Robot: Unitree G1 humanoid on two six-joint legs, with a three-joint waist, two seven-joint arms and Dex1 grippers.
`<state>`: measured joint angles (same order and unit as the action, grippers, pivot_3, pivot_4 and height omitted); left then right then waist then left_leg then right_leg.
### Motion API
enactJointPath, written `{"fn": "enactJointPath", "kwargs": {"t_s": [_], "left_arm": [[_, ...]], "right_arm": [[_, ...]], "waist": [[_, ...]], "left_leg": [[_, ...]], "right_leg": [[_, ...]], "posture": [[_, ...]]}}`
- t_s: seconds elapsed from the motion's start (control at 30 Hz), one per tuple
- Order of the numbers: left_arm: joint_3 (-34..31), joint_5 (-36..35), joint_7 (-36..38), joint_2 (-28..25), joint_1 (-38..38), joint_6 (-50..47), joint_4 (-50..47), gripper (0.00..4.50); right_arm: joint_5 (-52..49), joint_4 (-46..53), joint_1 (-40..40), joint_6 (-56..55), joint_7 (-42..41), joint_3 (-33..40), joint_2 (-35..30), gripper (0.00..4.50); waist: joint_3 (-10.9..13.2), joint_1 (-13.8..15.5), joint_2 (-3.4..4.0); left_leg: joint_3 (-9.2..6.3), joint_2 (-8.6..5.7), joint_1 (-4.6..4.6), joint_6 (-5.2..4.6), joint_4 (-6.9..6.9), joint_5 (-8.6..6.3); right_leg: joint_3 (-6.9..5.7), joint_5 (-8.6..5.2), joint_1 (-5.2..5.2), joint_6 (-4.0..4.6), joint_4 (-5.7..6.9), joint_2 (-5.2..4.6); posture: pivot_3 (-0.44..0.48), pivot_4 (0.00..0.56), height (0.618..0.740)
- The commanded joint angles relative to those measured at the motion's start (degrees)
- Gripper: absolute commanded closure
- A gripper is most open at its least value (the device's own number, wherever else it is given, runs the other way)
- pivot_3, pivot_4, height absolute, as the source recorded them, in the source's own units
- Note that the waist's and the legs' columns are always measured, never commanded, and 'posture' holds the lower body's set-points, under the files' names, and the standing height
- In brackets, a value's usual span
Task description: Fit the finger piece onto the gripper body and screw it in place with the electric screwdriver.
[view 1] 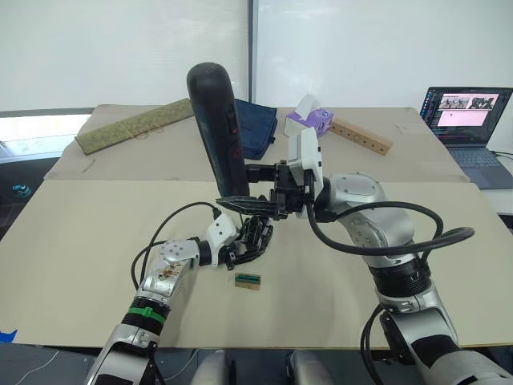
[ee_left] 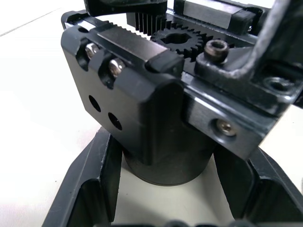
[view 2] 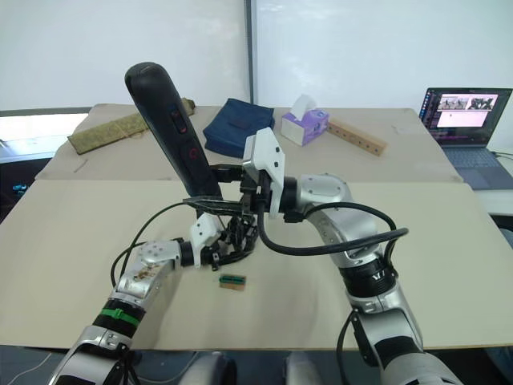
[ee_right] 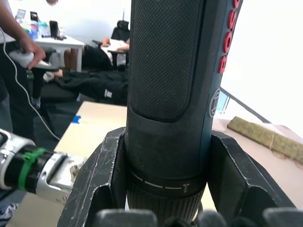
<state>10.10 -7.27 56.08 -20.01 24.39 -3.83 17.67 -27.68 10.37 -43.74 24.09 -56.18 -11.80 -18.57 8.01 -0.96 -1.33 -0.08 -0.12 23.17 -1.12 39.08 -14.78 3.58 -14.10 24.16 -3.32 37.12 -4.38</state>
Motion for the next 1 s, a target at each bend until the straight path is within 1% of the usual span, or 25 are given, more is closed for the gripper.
{"fn": "enactJointPath", "kwargs": {"t_s": [0.03, 1.0], "left_arm": [[1.06, 0.16, 0.77, -0.57, -1.54, -1.11, 0.07, 2.20], [0.99, -0.10, 0.57, -1.22, -2.34, -2.45, -1.09, 2.20]], "right_arm": [[-0.18, 1.58, -0.59, -2.45, -0.30, 0.67, 0.79, 2.55], [1.28, 1.05, 0.07, -2.03, -0.76, -0.16, 1.84, 2.55]], "waist": [[0.00, -0.02, 0.00], [0.00, -0.12, 0.00]], "left_leg": [[0.00, 0.00, 0.00, 0.00, 0.00, 0.00], [0.00, 0.01, -0.01, 0.00, -0.02, 0.00]], "right_leg": [[0.00, 0.00, 0.00, 0.00, 0.00, 0.00], [0.00, 0.00, 0.01, 0.00, 0.00, 0.00]], "posture": [[0.000, 0.150, 0.740], [0.000, 0.150, 0.740]]}}
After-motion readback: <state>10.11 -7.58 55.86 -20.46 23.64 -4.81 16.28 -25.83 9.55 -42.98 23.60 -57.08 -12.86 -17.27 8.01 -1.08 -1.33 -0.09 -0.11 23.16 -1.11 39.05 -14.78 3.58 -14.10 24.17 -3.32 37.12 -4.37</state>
